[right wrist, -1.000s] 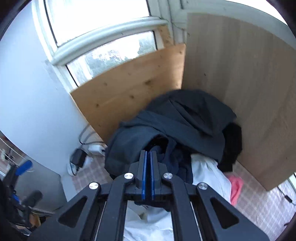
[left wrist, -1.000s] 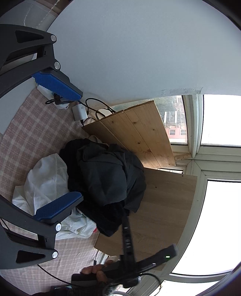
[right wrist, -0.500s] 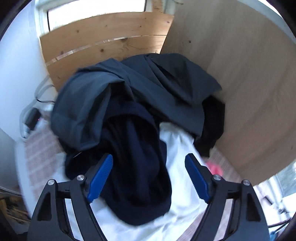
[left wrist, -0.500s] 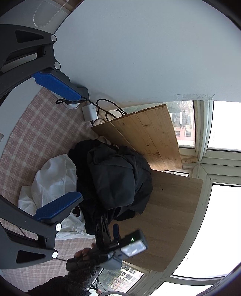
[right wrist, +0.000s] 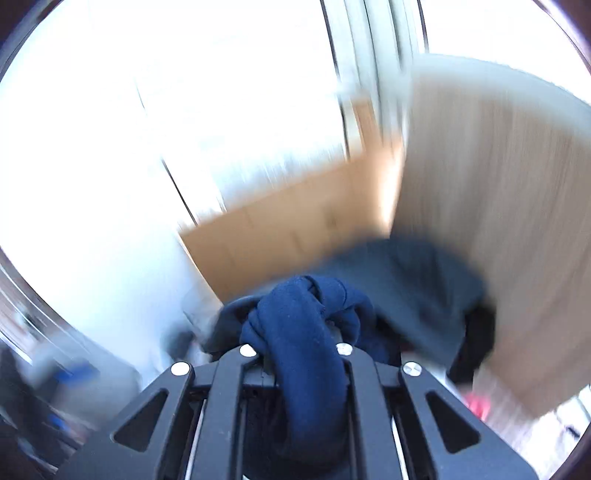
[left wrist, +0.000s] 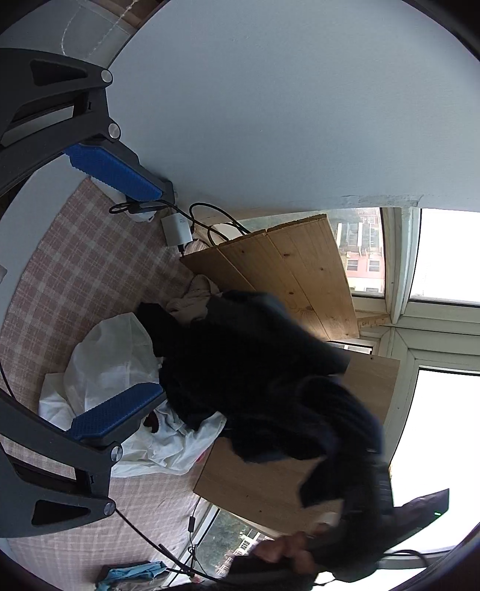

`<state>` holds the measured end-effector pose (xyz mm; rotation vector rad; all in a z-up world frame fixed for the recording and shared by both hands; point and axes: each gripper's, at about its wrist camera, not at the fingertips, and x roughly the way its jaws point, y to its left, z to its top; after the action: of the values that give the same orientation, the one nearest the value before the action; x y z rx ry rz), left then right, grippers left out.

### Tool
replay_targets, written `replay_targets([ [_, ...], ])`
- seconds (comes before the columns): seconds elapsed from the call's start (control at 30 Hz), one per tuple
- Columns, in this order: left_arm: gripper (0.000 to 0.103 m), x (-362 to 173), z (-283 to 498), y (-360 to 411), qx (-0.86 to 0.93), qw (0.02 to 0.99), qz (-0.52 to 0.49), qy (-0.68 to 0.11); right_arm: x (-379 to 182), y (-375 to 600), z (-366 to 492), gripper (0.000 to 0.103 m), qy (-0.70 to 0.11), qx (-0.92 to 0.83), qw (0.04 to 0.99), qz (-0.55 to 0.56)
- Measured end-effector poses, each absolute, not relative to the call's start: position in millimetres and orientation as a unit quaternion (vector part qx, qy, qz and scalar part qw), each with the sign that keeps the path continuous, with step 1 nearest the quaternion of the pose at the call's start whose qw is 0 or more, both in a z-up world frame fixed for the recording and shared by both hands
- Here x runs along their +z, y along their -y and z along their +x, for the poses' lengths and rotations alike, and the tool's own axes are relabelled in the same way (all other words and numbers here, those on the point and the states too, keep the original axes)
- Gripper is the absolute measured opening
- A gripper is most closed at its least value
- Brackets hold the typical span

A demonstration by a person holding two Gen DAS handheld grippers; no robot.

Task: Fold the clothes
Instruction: 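Lift the navy garment with the right gripper and drop it on the cloth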

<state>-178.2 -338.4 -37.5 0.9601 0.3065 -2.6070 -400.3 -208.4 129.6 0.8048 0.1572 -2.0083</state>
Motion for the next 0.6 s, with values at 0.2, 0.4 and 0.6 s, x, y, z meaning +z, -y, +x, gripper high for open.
replay_targets([
  [0.2, 0.099, -7.3, -170.1, 329.9, -0.936, 0.151, 0.306, -0.083, 288.7, 132.8, -362.6, 0.009, 0.016, -0.851, 0.485, 0.202],
  [0.4, 0.099, 20.3, -181.1, 302.3, -0.955, 0.088, 0.28, -0.048, 350.9, 11.6, -286.4, 0.009, 0.019, -0.9, 0.412, 0.143],
  [0.6, 0.099, 24.7, -210.2, 239.7, -0.959, 0.0, 0.284, -0.003, 318.3, -116.1, -235.2, 0.011, 0.022, -0.942, 0.261, 0.212],
])
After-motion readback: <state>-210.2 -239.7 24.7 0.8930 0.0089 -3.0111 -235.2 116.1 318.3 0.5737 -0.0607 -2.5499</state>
